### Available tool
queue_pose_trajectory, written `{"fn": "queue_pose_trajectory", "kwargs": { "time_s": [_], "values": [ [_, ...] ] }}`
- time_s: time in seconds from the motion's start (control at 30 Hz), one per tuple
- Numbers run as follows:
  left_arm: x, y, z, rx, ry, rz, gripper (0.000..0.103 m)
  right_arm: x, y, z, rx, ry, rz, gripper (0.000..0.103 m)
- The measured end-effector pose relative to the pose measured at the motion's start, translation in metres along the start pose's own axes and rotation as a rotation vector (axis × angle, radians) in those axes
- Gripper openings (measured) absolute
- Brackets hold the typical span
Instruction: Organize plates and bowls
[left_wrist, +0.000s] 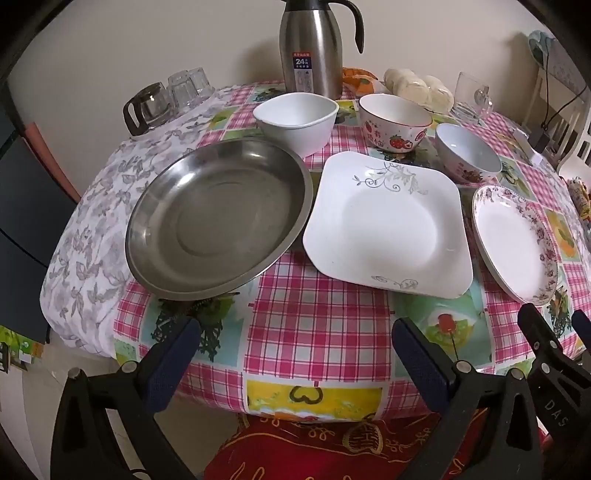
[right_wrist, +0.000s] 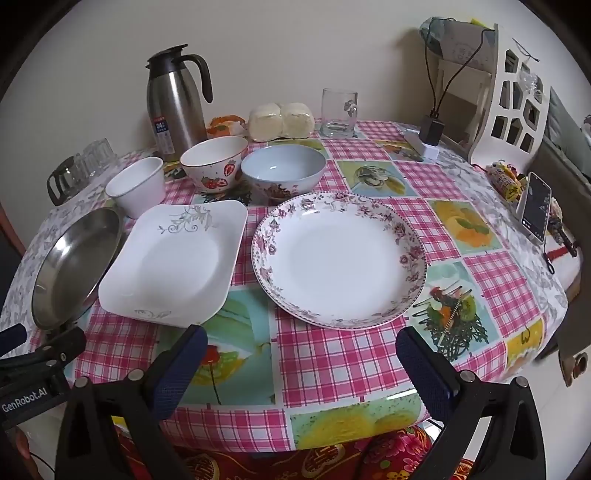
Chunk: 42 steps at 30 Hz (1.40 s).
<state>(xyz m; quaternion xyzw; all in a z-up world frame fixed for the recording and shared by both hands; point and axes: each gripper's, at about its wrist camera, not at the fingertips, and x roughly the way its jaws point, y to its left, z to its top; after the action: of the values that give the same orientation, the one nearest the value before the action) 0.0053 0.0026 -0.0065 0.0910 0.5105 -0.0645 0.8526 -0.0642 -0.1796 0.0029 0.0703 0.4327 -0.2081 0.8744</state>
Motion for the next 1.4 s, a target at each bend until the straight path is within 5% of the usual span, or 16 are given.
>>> {"fn": "queue_pose_trajectory", "kwargs": {
  "time_s": [1.4],
  "values": [
    [0.0088,0.0067,-0.0016,-0.022,0.047,-0.006,0.103,-0.0019,0.0067,-0.0018,-0.031,0.002,-0.014,0.103]
  ]
}}
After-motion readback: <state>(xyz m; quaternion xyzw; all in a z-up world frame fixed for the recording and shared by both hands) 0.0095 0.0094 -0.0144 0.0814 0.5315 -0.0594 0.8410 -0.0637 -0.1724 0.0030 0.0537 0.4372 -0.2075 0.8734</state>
